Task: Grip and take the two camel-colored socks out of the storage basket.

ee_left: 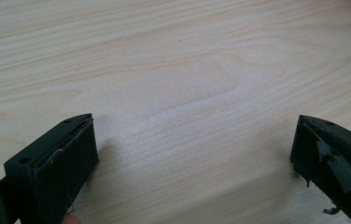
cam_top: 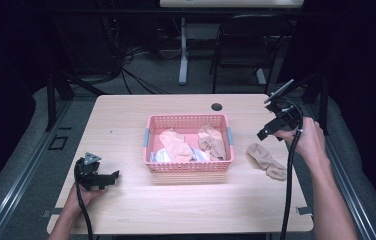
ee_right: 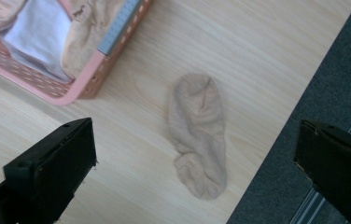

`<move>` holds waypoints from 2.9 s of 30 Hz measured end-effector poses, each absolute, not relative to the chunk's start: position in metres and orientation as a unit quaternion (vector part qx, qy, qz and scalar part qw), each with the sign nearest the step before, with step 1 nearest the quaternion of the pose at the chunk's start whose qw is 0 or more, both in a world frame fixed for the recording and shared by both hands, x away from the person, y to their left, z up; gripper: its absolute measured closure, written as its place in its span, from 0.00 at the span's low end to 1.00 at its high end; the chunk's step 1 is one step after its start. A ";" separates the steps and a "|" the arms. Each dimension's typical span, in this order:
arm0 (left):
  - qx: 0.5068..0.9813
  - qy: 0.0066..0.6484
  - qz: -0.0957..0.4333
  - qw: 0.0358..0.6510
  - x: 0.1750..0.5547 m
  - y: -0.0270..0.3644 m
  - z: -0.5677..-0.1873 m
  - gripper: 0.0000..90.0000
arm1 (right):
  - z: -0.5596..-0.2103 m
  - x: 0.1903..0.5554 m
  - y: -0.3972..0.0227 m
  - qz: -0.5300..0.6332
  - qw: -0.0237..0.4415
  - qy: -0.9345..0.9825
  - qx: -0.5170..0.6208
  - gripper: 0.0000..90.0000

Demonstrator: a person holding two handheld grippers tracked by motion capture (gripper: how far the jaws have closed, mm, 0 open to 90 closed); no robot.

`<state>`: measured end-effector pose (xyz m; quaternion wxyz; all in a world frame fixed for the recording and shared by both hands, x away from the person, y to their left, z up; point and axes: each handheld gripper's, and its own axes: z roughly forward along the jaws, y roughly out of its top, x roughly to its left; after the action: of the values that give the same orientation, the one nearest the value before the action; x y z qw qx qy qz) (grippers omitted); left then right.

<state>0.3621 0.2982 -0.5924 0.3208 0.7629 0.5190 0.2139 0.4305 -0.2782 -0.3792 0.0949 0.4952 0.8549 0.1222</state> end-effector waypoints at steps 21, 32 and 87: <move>0.763 0.519 0.214 0.321 0.362 0.298 -0.592 0.00 | -0.378 0.450 -0.158 0.131 0.059 0.907 0.395 0.00; 0.763 0.519 0.214 0.321 0.362 0.298 -0.592 0.00 | -0.412 0.469 -0.127 0.135 0.010 0.915 0.380 0.03; 0.764 0.518 0.213 0.321 0.362 0.298 -0.592 0.00 | -0.509 0.491 -0.120 0.025 0.030 0.906 0.422 0.95</move>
<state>0.3623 0.2984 -0.5924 0.3208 0.7638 0.5178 0.2135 0.4907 -0.1201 -0.5092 0.0297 0.4225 0.9055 0.0251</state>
